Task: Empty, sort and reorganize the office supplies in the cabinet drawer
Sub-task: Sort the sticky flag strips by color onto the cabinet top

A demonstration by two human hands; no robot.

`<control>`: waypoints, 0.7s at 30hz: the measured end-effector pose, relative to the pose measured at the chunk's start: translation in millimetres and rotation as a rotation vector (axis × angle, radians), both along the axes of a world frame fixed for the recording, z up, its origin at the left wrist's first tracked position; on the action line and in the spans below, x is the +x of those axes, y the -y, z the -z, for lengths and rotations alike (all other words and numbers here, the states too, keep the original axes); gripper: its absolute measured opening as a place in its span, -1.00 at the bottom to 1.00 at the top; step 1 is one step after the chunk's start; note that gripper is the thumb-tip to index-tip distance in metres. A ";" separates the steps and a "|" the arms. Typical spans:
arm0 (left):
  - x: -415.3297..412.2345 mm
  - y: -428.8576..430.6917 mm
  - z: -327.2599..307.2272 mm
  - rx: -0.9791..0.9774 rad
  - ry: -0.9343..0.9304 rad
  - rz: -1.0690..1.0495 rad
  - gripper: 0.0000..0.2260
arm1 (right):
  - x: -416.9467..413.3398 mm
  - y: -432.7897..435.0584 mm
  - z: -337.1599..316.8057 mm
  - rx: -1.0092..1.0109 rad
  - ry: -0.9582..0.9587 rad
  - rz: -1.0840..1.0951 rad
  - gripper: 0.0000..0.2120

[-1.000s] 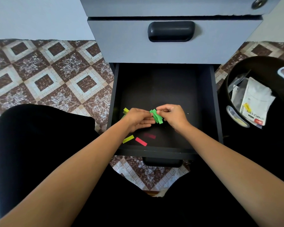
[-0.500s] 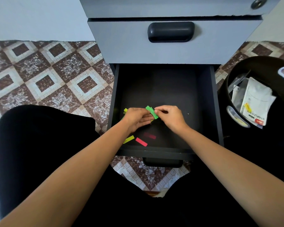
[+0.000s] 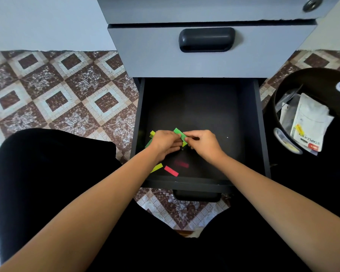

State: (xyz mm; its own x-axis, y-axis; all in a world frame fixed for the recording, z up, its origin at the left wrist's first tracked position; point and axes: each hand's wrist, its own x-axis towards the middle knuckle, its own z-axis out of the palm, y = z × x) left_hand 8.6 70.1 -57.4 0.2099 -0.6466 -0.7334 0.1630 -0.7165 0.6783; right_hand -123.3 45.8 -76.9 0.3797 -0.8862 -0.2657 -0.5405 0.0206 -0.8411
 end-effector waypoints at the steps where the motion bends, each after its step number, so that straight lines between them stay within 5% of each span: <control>1: 2.0 1.0 -2.5 -0.019 -0.001 -0.003 -0.90 | 1.7 2.1 -0.2 0.020 0.024 0.023 -0.78; 8: 38.4 8.7 -34.7 -0.199 0.292 0.084 -0.80 | 14.6 9.7 -6.4 0.005 0.040 0.047 -0.77; 21: 84.2 -2.8 -51.7 -0.223 0.186 -0.091 -0.82 | 49.4 11.7 17.7 -0.209 -0.357 -0.296 -0.73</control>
